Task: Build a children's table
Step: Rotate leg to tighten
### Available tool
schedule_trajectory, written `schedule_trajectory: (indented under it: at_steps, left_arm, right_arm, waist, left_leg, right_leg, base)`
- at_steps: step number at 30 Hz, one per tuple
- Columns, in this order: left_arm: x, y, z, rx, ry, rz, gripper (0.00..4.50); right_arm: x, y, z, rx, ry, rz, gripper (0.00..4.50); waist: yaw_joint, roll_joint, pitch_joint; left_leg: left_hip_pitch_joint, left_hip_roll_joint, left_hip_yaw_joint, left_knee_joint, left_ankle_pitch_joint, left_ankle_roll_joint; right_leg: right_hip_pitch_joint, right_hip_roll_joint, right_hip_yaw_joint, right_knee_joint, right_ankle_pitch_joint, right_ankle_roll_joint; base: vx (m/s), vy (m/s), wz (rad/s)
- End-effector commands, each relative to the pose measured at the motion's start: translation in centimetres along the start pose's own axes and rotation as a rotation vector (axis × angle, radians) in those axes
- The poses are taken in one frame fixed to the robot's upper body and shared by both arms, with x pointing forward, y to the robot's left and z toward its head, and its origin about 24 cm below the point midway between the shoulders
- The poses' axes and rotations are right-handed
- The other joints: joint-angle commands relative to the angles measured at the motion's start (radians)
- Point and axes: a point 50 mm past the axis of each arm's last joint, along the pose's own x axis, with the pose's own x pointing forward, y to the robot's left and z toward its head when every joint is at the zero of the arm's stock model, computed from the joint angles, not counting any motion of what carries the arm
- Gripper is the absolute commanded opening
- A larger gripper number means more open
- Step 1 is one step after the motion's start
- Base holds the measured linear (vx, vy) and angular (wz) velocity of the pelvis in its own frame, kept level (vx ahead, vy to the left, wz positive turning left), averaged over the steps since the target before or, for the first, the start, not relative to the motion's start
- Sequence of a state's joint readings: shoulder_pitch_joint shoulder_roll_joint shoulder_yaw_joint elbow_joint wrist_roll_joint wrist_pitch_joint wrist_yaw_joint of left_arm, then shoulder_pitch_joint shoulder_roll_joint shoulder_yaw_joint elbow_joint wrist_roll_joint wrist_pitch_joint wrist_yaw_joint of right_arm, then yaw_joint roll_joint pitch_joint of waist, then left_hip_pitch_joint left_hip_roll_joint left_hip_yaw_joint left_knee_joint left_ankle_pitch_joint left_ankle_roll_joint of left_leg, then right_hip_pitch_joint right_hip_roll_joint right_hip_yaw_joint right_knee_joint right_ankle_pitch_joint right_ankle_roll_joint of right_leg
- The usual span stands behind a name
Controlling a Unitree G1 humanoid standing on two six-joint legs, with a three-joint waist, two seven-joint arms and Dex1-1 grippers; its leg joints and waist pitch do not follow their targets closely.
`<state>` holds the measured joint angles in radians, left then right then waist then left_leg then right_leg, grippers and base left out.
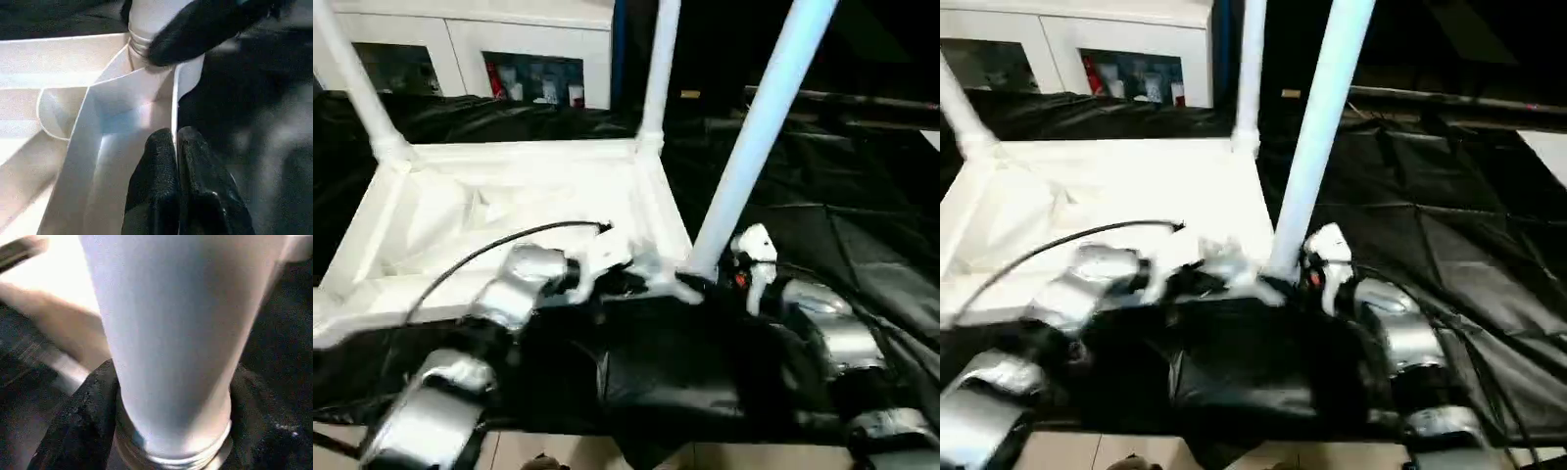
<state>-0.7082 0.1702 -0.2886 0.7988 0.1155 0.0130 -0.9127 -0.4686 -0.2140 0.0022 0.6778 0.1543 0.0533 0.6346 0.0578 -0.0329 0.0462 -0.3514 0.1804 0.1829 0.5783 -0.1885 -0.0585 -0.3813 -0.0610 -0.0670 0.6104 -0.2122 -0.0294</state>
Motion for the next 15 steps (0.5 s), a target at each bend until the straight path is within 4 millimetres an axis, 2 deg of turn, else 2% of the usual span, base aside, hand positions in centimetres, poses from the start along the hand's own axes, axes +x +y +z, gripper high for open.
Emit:
schedule_trajectory:
  at_steps: [1, 2, 4, 6, 9, 10, 12, 13, 14, 15]
  left_arm:
    - [1.7, -0.3, 0.4, -0.095, -0.011, 0.105, 0.0]
    - [1.9, -0.3, 0.5, -0.097, -0.011, 0.107, 0.0]
    - [3.7, -1.2, 1.7, -0.116, -0.021, 0.108, 0.0]
    - [4.6, -1.8, 2.4, -0.109, -0.035, 0.085, 0.0]
    - [4.8, -1.9, 2.6, -0.091, -0.035, 0.078, 0.0]
    - [4.8, -1.8, 2.6, -0.086, -0.031, 0.078, 0.0]
    - [4.4, -1.4, 2.2, -0.085, -0.02, 0.09, 0.0]
    - [4.1, -1.2, 2.0, -0.083, -0.018, 0.088, 0.0]
    - [3.9, -1.1, 1.9, -0.082, -0.017, 0.087, 0.0]
    - [3.6, -1.0, 1.7, -0.076, -0.018, 0.08, 0.0]
  right_arm:
    - [0.7, 0.2, -2.5, 0.099, 0.106, -0.186, 2.72]
    - [0.8, 0.3, -2.6, 0.106, 0.107, -0.196, 2.72]
    - [2.3, 1.4, -2.4, 0.156, 0.114, -0.269, 2.72]
    - [3.4, 2.3, -1.9, 0.12, 0.122, -0.299, 2.72]
    - [4.0, 2.8, -1.4, 0.005, 0.13, -0.283, 2.72]
    - [4.2, 3.0, -1.2, -0.011, 0.118, -0.271, 3.07]
    - [4.3, 2.9, -0.5, -0.002, 0.071, -0.248, 3.44]
    - [4.2, 2.8, -0.3, -0.016, 0.059, -0.225, 3.44]
    - [4.1, 2.7, -0.1, -0.024, 0.051, -0.207, 3.51]
    - [3.9, 2.5, 0.0, -0.029, 0.042, -0.185, 3.63]
  waist:
    - [-0.001, -0.009, -0.047]
    - [-0.002, -0.008, -0.046]
    - [-0.001, 0.0, -0.05]
    - [-0.002, -0.005, -0.051]
    - [-0.001, -0.004, -0.052]
    - [0.0, -0.005, -0.051]
    - [0.001, -0.007, -0.05]
    - [0.001, -0.006, -0.05]
    - [0.001, -0.009, -0.05]
    - [0.001, -0.007, -0.049]
  left_leg:
    - [0.009, 0.059, -0.022, -0.069, -0.204, 0.022]
    - [0.009, 0.059, -0.022, -0.07, -0.206, 0.021]
    - [0.008, 0.056, -0.023, -0.068, -0.187, 0.024]
    - [0.004, 0.052, -0.02, -0.066, -0.166, 0.034]
    - [0.003, 0.051, -0.019, -0.064, -0.153, 0.045]
    - [0.001, 0.05, -0.019, -0.064, -0.155, 0.051]
    - [0.002, 0.052, -0.019, -0.065, -0.168, 0.058]
    - [0.002, 0.052, -0.02, -0.066, -0.171, 0.059]
    - [0.002, 0.053, -0.02, -0.066, -0.175, 0.062]
    - [0.001, 0.054, -0.02, -0.066, -0.174, 0.064]
  right_leg:
    - [0.033, -0.097, 0.057, -0.094, -0.297, -0.178]
    - [0.03, -0.097, 0.059, -0.093, -0.292, -0.18]
    - [0.035, -0.097, 0.06, -0.091, -0.252, -0.184]
    - [0.038, -0.096, 0.06, -0.089, -0.212, -0.188]
    - [0.04, -0.095, 0.059, -0.088, -0.191, -0.186]
    - [0.041, -0.096, 0.059, -0.088, -0.192, -0.184]
    - [0.04, -0.097, 0.058, -0.092, -0.223, -0.179]
    - [0.04, -0.097, 0.057, -0.092, -0.228, -0.178]
    - [0.04, -0.096, 0.057, -0.092, -0.231, -0.177]
    - [0.041, -0.098, 0.058, -0.091, -0.228, -0.179]
  base:
    - [0.0, 0.0, 0.0]
    - [0.0, 0.0, 0.0]
    - [0.0, 0.0, 0.0]
    - [0.0, 0.0, 0.0]
    - [0.0, 0.0, 0.0]
    - [0.0, 0.0, 0.0]
    - [0.0, 0.0, 0.0]
    - [0.0, 0.0, 0.0]
    - [0.0, 0.0, 0.0]
    - [0.0, 0.0, 0.0]
